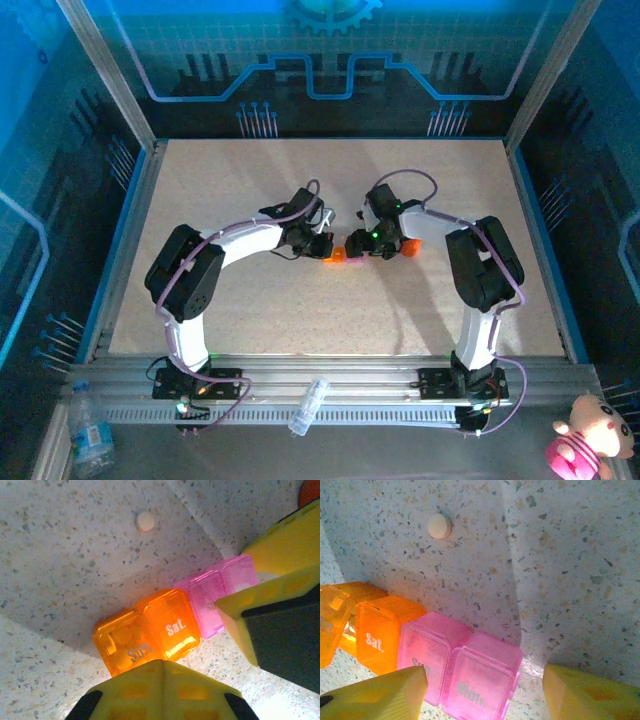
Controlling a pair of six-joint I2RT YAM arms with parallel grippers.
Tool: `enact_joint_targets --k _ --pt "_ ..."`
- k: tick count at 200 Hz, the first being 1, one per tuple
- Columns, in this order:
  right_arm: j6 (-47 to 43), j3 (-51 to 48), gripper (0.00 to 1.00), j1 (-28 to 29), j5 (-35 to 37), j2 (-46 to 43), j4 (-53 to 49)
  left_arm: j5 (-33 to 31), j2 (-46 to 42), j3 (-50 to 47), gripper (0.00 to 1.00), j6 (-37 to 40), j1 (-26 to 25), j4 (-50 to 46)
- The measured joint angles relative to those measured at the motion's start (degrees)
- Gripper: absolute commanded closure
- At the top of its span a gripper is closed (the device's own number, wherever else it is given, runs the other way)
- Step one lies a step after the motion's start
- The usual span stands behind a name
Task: Sort the pills into containers
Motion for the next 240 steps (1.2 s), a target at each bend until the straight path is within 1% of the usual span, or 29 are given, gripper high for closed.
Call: enact_joint_targets --k 78,159,240 --pt "0.0 0.0 0.36 0.0 0.0 0.0 0.0 0.0 0.0 -2.6 0.98 -0.2 -0.5 0.8" --pt "0.2 0.0 0.36 0.0 0.0 0.1 0.0 -0.5 0.1 -2.7 0.98 -0.2 -0.5 1.2" --pt "0.2 0.1 0.36 -0.1 -0.4 0.4 0.2 -3.6 3.5 -2.8 0.98 -1.7 -0.5 3.9"
